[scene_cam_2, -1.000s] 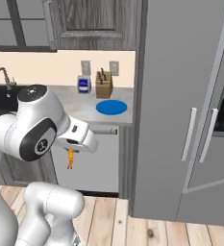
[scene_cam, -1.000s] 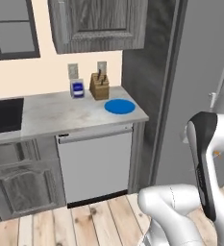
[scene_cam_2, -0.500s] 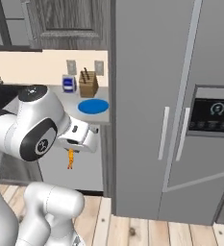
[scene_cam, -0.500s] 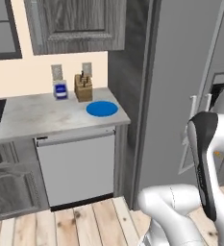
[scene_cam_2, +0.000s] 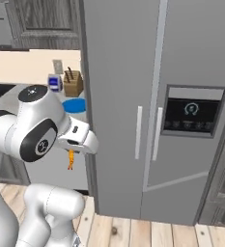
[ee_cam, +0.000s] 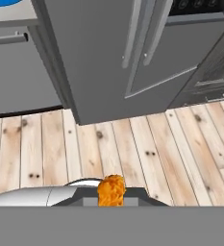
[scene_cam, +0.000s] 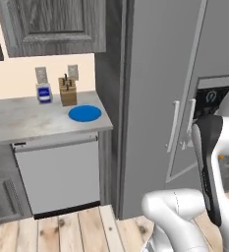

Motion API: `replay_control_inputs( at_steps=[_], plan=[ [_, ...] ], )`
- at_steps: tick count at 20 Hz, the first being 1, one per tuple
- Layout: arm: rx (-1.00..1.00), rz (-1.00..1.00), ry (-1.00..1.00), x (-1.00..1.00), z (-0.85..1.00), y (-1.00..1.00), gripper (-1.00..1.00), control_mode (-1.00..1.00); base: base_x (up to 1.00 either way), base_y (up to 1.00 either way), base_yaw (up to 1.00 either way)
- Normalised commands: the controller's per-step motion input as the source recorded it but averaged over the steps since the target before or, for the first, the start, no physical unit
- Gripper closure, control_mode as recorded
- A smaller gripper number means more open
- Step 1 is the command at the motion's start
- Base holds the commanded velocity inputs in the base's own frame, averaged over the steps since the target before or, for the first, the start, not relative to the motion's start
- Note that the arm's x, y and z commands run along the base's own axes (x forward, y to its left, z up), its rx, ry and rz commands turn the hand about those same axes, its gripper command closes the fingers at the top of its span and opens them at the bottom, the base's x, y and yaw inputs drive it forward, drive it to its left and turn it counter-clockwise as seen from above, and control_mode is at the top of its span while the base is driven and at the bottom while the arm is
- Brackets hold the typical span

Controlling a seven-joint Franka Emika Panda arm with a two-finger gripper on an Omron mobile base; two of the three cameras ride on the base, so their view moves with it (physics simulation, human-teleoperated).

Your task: Pick the shrimp from the counter and place it in the microwave. Then turn on the microwave.

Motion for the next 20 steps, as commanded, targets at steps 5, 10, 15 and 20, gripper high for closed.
replay_control_inputs(
  at_steps=[5, 10, 15, 20],
  plan=[
    [0.00, 0.00, 0.00, 0.00, 0.00, 0.00, 1.00, 1.00, -0.22, -0.55, 0.04],
    [0.00, 0.00, 0.00, 0.00, 0.00, 0.00, 1.00, 1.00, -0.39, -0.46, 0.06],
    [0.00, 0.00, 0.00, 0.00, 0.00, 0.00, 1.00, 1.00, -0.50, -0.40, 0.11],
    [0.00, 0.00, 0.00, 0.00, 0.00, 0.00, 1.00, 1.00, -0.60, -0.21, 0.08]
  ],
)
